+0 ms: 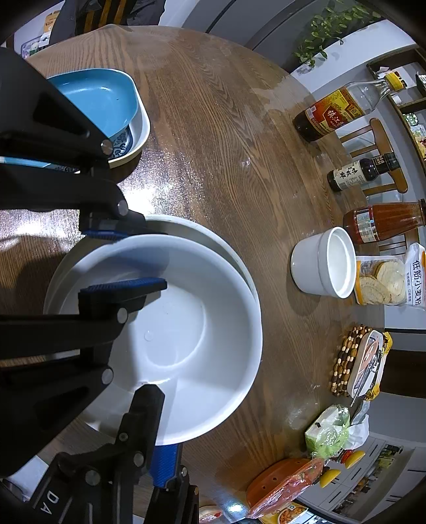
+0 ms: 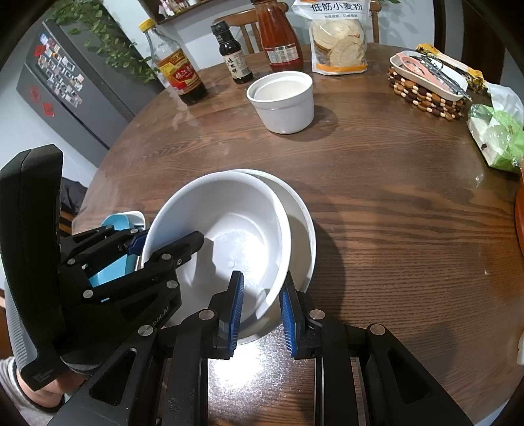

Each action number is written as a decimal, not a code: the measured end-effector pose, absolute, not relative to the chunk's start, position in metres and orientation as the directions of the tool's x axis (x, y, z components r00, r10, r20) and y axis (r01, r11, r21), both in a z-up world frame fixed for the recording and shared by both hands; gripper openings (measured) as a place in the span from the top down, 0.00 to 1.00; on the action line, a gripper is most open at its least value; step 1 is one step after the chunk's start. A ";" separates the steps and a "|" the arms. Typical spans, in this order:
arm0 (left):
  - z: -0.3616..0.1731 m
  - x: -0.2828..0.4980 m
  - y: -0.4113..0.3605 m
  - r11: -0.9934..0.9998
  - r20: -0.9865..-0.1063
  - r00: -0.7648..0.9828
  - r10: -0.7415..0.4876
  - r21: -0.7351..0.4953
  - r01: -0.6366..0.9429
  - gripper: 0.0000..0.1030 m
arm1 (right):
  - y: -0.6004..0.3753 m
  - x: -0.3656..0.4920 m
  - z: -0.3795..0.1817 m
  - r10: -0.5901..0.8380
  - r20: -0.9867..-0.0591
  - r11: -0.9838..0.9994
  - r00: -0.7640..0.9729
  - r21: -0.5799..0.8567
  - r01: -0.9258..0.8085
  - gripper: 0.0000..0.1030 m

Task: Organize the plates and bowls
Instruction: 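Lower the smaller white bowl into the large white bowl with both grippers, then open both grippers and pull them back from the nested bowls, then move both grippers toward the white ramekin, then grip the white ramekin rim with the right gripper while the left gripper grips it too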

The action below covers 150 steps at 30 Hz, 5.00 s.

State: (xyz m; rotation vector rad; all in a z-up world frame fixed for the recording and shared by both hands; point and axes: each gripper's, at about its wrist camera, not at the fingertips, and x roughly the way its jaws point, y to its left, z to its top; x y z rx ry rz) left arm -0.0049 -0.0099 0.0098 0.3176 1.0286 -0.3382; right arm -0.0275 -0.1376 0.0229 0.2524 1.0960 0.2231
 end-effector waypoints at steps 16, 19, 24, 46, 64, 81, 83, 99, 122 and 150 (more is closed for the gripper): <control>0.009 -0.006 -0.010 0.901 -0.872 0.474 -0.122 0.103 0.421 0.79 | -0.137 -0.028 0.023 0.296 -0.847 0.951 0.442 0.304 -0.054 0.77; 0.009 -0.006 -0.011 0.898 -0.872 0.474 -0.120 0.108 0.426 0.79 | -0.137 -0.028 0.024 0.290 -0.848 0.953 0.444 0.299 -0.053 0.77; 0.009 -0.007 -0.013 0.896 -0.872 0.476 -0.118 0.113 0.430 0.78 | -0.137 -0.029 0.023 0.287 -0.849 0.954 0.445 0.295 -0.051 0.77; 0.009 -0.009 -0.015 0.891 -0.868 0.479 -0.126 0.113 0.440 0.68 | -0.133 -0.029 0.027 0.247 -0.853 0.966 0.459 0.253 -0.050 0.77; 0.030 -0.009 -0.005 0.915 -0.817 0.560 -0.140 0.109 0.388 0.28 | -0.150 -0.034 0.038 0.250 -0.818 0.955 0.518 0.298 0.009 0.49; 0.033 -0.007 0.001 0.932 -0.822 0.559 -0.113 0.107 0.345 0.01 | -0.179 -0.041 0.031 0.317 -0.781 0.896 0.539 0.432 0.100 0.24; 0.033 -0.007 0.001 0.932 -0.821 0.559 -0.114 0.106 0.345 0.01 | -0.180 -0.042 0.031 0.313 -0.780 0.897 0.541 0.430 0.101 0.16; 0.045 -0.001 -0.004 0.936 -0.828 0.541 -0.148 0.060 0.347 0.01 | -0.208 -0.044 0.034 0.371 -0.752 0.853 0.545 0.508 0.119 0.11; 0.175 0.112 -0.028 0.966 -0.753 0.637 -0.165 0.007 0.258 0.01 | -0.247 0.064 0.161 0.359 -0.615 0.892 0.703 0.447 -0.065 0.11; 0.019 0.186 -0.046 0.986 -0.894 0.447 -0.009 0.066 0.151 0.21 | -0.218 0.186 0.012 0.537 -0.725 0.824 0.431 0.561 -0.083 0.34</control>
